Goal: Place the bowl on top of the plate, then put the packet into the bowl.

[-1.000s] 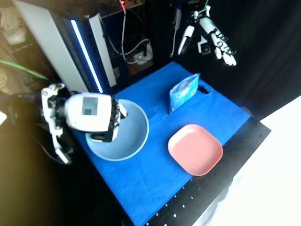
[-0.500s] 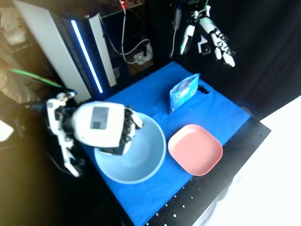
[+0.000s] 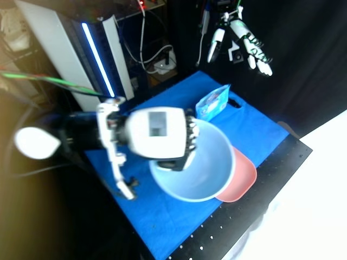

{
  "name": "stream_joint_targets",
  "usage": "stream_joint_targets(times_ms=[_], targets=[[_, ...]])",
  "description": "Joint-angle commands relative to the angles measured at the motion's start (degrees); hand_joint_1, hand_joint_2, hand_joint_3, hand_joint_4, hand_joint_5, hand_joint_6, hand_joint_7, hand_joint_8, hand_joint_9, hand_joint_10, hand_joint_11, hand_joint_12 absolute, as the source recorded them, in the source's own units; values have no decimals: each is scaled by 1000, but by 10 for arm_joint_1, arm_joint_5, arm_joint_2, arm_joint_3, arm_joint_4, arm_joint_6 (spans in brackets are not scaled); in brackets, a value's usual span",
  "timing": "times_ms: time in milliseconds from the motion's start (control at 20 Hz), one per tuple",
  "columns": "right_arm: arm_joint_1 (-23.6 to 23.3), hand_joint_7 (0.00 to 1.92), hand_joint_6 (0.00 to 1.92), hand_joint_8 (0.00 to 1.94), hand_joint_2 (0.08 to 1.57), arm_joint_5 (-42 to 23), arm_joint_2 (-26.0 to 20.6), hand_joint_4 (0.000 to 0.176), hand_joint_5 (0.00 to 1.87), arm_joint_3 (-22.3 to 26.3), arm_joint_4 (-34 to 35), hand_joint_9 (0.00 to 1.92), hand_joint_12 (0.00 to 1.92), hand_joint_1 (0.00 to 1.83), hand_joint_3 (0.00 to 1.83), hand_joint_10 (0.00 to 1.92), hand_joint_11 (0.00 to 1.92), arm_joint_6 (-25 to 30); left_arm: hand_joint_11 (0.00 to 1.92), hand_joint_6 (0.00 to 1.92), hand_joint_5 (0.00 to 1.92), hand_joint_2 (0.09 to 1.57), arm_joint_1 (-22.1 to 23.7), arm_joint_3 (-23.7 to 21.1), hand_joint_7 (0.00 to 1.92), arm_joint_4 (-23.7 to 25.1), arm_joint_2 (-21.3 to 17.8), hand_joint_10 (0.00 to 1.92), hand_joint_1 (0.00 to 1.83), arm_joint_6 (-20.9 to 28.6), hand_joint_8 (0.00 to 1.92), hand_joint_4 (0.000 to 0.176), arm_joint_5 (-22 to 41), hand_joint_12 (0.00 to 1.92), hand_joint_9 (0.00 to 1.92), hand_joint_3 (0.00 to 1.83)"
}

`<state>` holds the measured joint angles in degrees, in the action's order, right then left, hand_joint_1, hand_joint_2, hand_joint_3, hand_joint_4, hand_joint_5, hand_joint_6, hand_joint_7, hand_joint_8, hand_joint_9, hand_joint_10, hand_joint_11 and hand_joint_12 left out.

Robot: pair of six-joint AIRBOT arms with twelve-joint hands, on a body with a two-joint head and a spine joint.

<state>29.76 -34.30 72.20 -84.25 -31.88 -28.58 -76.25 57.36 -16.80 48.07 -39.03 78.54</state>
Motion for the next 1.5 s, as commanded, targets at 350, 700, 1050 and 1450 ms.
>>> stream_joint_targets(times_ms=[350, 700, 1050, 1450], targets=[[-25, 1481, 1921, 1941, 1546, 10, 92, 0, 1077, -83, 22, 1632, 1921, 689, 1, 1921, 1659, -1, 80, 3, 128, 1006, 13, 10, 95, 1, 4, 5, 532, 7, 3, 131, 65, 43, 71, 1], [-27, 1187, 1256, 1633, 1388, 13, 121, 0, 780, -95, 22, 1319, 1921, 855, 5, 1803, 1326, -1, 53, 2, 138, 998, 22, 16, 93, 7, 9, 0, 550, 9, 0, 138, 56, 45, 63, 0], [-27, 1211, 250, 621, 1405, 13, 123, 0, 887, -93, 22, 1073, 1751, 176, 0, 1252, 761, -1, 39, 2, 142, 996, 23, 17, 89, 8, 10, 0, 572, 10, 0, 142, 54, 52, 53, 0], [-23, 317, 0, 0, 1269, 13, 104, 19, 241, -73, 23, 593, 999, 8, 0, 10, 248, -1, 39, 1, 120, 993, 23, 14, 85, 7, 11, 1, 541, 11, 1, 145, 57, 78, 57, 0]])
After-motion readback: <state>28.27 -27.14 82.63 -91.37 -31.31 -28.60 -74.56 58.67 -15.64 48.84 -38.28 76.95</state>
